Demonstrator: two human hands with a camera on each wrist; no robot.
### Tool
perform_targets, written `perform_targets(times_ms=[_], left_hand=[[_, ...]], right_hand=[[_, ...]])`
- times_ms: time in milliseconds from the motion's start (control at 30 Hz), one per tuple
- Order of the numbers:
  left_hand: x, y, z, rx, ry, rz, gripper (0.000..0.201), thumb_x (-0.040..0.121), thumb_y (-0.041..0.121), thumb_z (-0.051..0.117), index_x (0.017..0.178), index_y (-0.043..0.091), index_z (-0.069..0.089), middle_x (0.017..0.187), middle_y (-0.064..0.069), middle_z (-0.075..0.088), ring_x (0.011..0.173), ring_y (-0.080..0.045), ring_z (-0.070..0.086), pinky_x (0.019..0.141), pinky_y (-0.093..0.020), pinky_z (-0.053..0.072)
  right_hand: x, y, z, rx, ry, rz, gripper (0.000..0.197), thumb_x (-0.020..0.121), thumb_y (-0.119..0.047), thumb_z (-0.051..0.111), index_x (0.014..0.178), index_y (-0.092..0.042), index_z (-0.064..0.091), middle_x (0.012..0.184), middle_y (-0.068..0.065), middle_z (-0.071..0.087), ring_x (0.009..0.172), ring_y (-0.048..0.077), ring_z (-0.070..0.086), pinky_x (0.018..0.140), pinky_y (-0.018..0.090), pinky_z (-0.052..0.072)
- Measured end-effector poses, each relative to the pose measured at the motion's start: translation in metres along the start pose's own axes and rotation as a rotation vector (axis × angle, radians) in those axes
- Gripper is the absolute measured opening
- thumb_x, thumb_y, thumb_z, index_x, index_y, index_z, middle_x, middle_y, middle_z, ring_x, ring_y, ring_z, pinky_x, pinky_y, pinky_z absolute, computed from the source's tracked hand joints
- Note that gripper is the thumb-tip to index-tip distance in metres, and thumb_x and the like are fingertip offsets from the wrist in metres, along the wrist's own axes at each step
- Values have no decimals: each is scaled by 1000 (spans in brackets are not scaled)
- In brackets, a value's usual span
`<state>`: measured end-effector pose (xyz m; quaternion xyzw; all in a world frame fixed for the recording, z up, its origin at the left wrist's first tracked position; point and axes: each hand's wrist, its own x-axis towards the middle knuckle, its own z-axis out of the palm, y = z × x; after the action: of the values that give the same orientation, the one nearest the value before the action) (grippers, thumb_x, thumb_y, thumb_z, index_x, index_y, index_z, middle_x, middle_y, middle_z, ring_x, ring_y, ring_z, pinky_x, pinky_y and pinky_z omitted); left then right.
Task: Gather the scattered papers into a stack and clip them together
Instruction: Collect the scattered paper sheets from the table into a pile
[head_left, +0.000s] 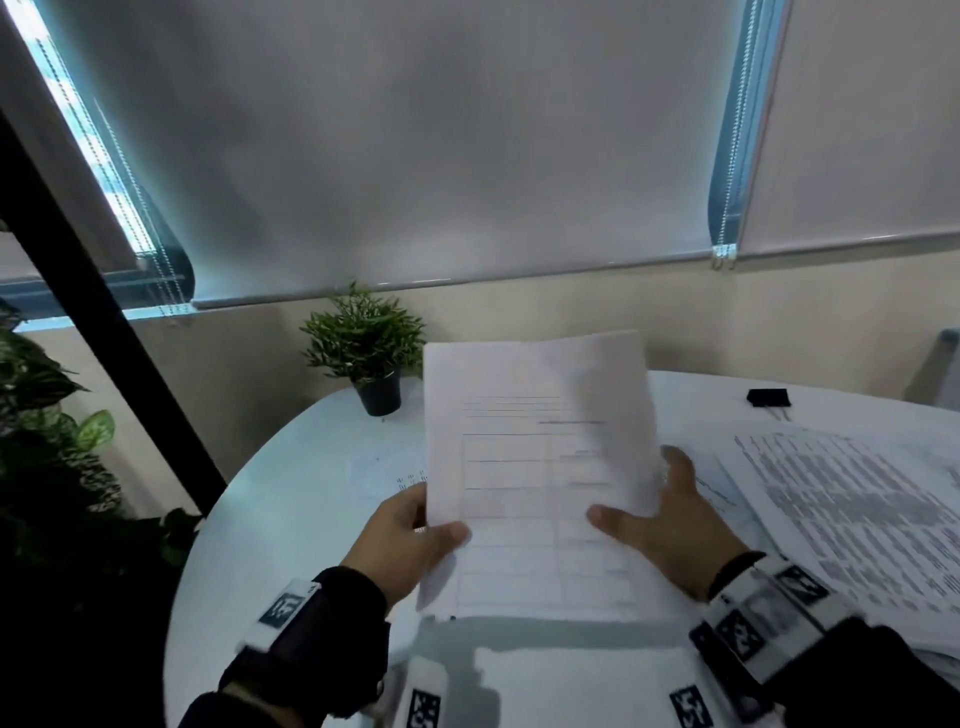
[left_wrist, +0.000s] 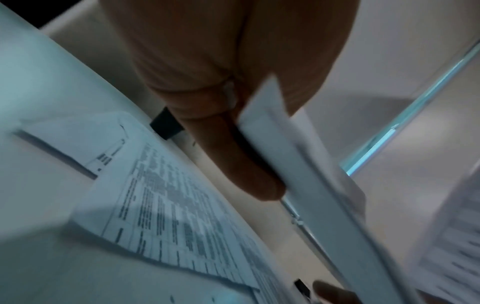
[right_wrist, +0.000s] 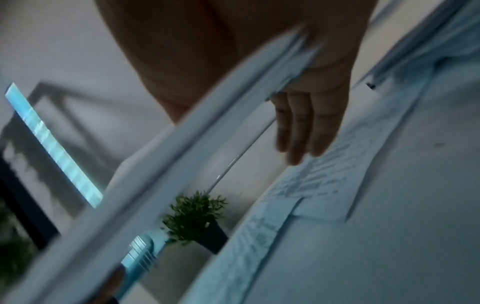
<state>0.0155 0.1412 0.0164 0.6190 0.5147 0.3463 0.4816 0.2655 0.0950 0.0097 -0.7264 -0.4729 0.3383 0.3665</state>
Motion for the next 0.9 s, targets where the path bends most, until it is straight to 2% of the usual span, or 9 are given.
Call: perform_targets(times_ms=[67, 167, 233, 333, 400, 467, 667, 767, 900], left_hand=[[-6, 1, 2, -80, -98, -12, 33, 69, 15, 79, 100, 10, 67, 89, -7, 75, 75, -18, 68, 64, -26, 54], [6, -6, -2, 51, -16, -70, 38, 77, 34, 78, 99, 12, 56, 87, -9, 61, 70, -17, 59, 65, -33, 50], [21, -14, -11, 466, 62, -150, 56, 75, 57, 71, 111, 19, 51, 102, -6, 60, 82, -17, 59, 71, -28, 47], [36, -25, -15, 915, 102, -383, 96, 65, 79, 60, 128, 8, 44, 124, -11, 55, 110, -25, 58, 86, -30, 46], [42, -29, -8, 1030, 102, -468, 104, 53, 91, 53, 115, 8, 53, 112, -8, 61, 102, -23, 62, 78, -28, 48], [46, -29, 4, 1127, 61, -482, 101, 49, 95, 50, 106, 12, 61, 105, -4, 66, 99, -21, 64, 78, -27, 47], [50, -33, 16, 1078, 152, -510, 100, 59, 68, 76, 128, 7, 36, 129, -9, 54, 119, -27, 54, 95, -32, 47], [51, -30, 15, 991, 156, -511, 96, 68, 47, 81, 133, 2, 26, 131, -11, 54, 118, -27, 56, 90, -29, 46], [51, -29, 13, 847, 204, -574, 101, 76, 25, 80, 143, -5, 11, 134, -19, 52, 121, -31, 55, 92, -32, 45]], right_hand=[[-13, 2, -12, 217, 77, -37, 53, 76, -17, 77, 122, -7, 53, 111, 3, 66, 88, 11, 67, 79, 23, 52], [-37, 6, -37, 284, 263, -160, 18, 78, 2, 70, 94, -5, 65, 80, -4, 68, 53, -3, 63, 49, 6, 46], [-50, 11, -52, 280, 408, -170, 15, 79, 0, 70, 91, -6, 63, 71, -8, 61, 56, 4, 58, 50, 13, 43], [-57, 23, -62, 244, 460, -87, 18, 79, -7, 72, 95, -8, 64, 79, 6, 66, 77, 25, 63, 73, 33, 49], [-59, 28, -59, 249, 432, -60, 24, 79, -4, 71, 101, -9, 63, 89, 13, 65, 82, 25, 63, 82, 38, 46], [-59, 34, -50, 226, 342, -37, 28, 79, 0, 70, 103, -10, 60, 91, 10, 62, 75, 16, 57, 82, 30, 38], [-50, 62, -26, 22, 103, 98, 43, 84, -16, 68, 124, -18, 51, 121, 5, 59, 110, 23, 54, 102, 34, 38], [-46, 72, -22, -76, -36, 162, 62, 89, -22, 61, 144, -13, 34, 145, 5, 43, 132, 23, 41, 112, 34, 29], [-47, 69, -26, -41, -75, 160, 50, 91, -13, 56, 139, -10, 39, 132, 5, 52, 117, 19, 49, 100, 23, 35]])
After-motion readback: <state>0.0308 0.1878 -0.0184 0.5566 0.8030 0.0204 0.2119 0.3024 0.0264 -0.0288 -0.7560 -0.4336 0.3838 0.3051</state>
